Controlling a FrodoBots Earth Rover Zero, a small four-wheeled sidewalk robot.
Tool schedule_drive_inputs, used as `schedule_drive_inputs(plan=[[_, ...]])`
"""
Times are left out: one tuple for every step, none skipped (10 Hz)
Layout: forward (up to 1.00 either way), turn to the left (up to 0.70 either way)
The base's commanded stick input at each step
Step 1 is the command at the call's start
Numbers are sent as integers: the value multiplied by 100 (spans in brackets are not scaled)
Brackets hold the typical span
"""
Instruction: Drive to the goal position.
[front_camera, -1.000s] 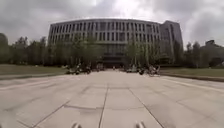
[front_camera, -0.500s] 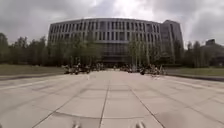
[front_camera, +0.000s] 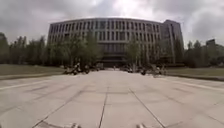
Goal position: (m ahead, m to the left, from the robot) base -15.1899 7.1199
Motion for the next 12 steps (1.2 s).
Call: schedule_drive_inputs(plan=[[60,0],[60,0],[60,0],[60,0],[60,0],[60,0],[60,0],[60,0],[60,0],[60,-3],[60,-8],[60,-10]])
